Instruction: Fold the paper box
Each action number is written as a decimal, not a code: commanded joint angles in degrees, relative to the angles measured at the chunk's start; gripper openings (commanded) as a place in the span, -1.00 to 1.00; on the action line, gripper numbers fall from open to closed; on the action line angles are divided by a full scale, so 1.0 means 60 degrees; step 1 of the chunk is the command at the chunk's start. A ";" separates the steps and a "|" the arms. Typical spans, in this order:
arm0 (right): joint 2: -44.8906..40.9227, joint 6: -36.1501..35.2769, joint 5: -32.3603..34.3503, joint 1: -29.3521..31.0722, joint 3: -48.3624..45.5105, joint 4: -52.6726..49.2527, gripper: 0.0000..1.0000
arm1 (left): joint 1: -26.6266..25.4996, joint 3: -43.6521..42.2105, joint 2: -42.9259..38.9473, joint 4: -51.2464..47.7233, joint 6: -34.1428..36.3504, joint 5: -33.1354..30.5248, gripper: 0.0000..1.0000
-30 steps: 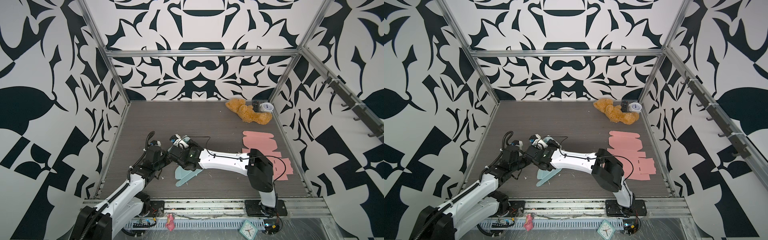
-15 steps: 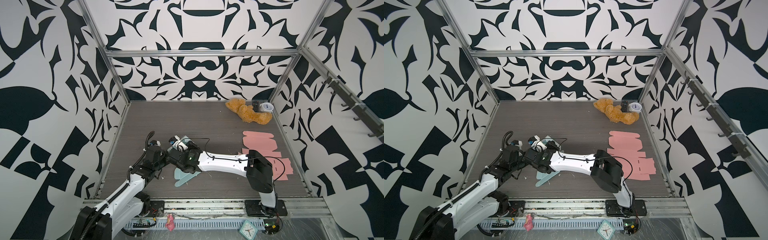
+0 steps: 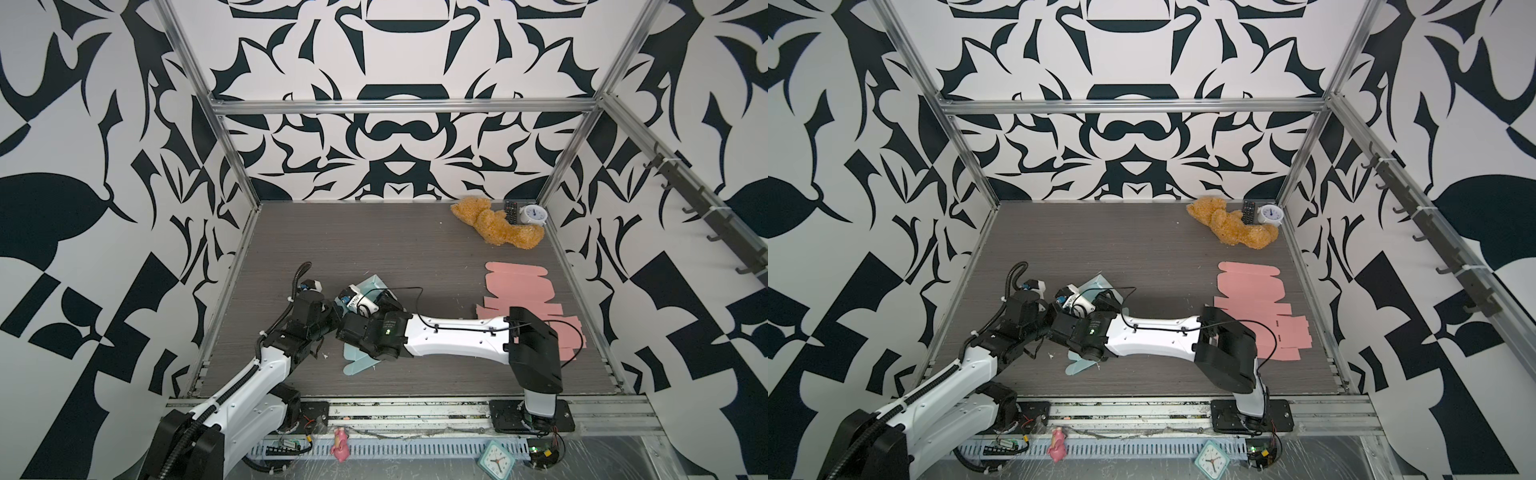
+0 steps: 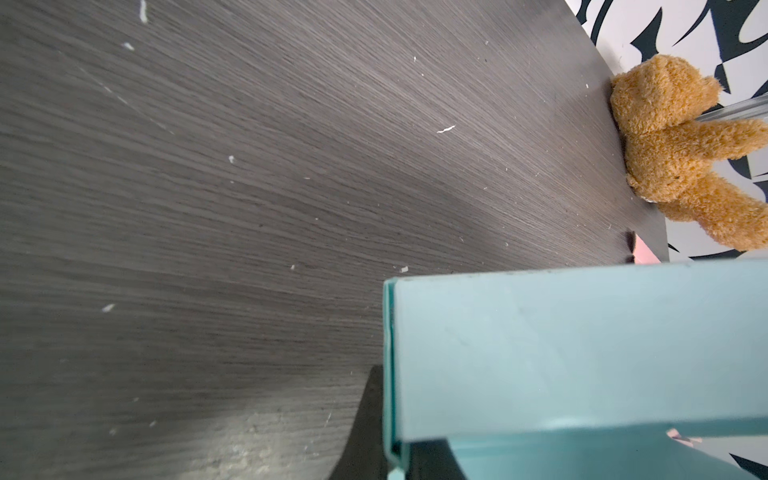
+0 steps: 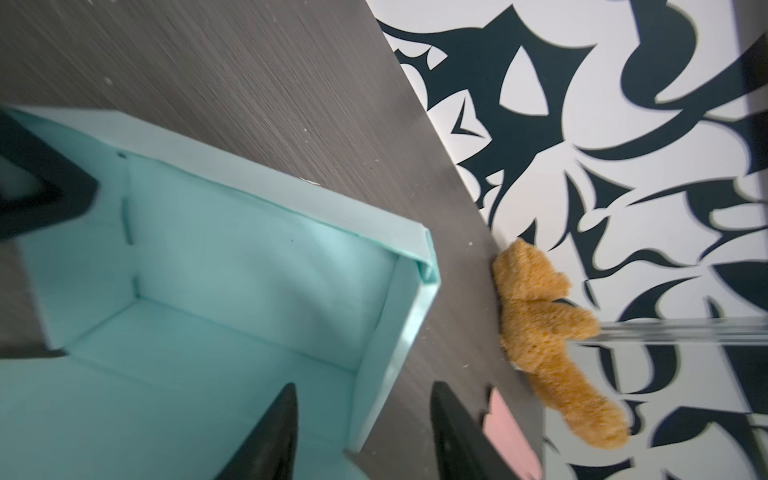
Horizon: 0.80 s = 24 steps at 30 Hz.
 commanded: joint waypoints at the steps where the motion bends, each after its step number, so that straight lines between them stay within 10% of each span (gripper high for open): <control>1: -0.1061 0.0539 -0.0749 0.0229 -0.0143 0.0375 0.29 | -0.0018 0.0260 0.0147 0.0230 0.0391 -0.0217 -1.00; 8: -0.3495 0.1197 -0.3004 -0.0149 -0.1267 0.1163 0.52 | -0.0022 0.0342 0.0501 0.0646 0.1770 -0.0092 -1.00; 14: -0.5156 0.2307 -0.7775 -0.2680 -0.3014 0.2787 0.56 | -0.0043 0.0136 0.0375 0.1453 0.3038 0.0612 -1.00; 24: -0.4891 0.3435 -1.1432 -0.4865 -0.4152 0.4921 0.69 | -0.1103 0.0259 0.0621 0.1832 0.4040 0.0360 -1.00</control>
